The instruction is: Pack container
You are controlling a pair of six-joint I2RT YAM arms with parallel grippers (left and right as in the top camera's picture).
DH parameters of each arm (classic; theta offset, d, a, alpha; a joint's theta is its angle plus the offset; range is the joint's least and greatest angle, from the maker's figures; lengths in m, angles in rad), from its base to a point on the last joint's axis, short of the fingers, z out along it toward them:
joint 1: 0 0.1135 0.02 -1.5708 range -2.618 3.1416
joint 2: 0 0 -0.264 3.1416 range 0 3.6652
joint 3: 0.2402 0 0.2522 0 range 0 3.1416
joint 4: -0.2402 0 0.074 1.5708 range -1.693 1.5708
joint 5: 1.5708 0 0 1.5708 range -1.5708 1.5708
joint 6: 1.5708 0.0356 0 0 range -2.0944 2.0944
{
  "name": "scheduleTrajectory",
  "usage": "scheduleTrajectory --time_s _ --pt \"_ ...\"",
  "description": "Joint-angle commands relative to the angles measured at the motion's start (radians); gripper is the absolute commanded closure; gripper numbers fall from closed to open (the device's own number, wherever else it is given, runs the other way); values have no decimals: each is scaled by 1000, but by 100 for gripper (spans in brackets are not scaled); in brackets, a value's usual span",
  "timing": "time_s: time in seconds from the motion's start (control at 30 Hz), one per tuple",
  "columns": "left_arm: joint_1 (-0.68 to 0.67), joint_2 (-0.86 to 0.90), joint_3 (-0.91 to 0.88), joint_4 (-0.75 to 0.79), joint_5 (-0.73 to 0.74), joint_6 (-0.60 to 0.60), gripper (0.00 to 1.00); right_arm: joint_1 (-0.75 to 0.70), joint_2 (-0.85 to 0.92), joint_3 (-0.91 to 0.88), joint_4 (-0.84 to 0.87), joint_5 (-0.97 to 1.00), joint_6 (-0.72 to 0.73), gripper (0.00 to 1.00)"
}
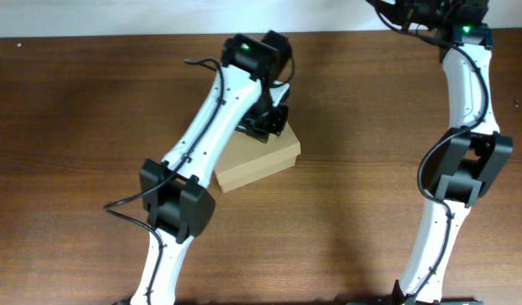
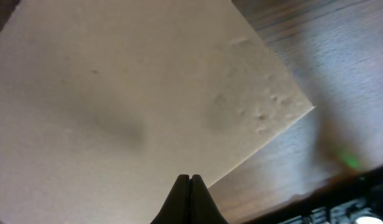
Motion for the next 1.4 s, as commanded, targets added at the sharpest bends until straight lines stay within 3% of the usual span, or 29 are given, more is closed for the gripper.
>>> scheduleTrajectory --time_s 0.0,0.27,0.5,0.8,1.0,1.1,1.17,1.27,1.37 --pt "-30 -38 -8 -4 -72 -35 98 -14 -44 26 3 -27 0 96" --pt "-36 -83 -8 -4 -121 -55 98 -6 -48 44 92 -66 -30 96" --pt "-35 -130 -8 -4 -164 -55 98 21 -51 227 664 -91 291 96" --pt "-35 -134 -8 -4 -163 -55 98 37 -54 430 687 -116 311 96" --pt "-35 -134 -8 -4 -164 -55 98 41 -54 541 669 -89 417 96" --pt "-35 -134 -8 -4 -166 -55 98 41 -56 558 670 -34 505 82" --pt "-35 -134 -8 -4 -166 -55 98 41 -58 560 670 0 514 65" --pt "-35 -134 -8 -4 -166 -55 98 44 -59 560 670 40 523 51" --pt "-35 -134 -8 -4 -166 -55 98 48 -59 560 678 60 535 46"
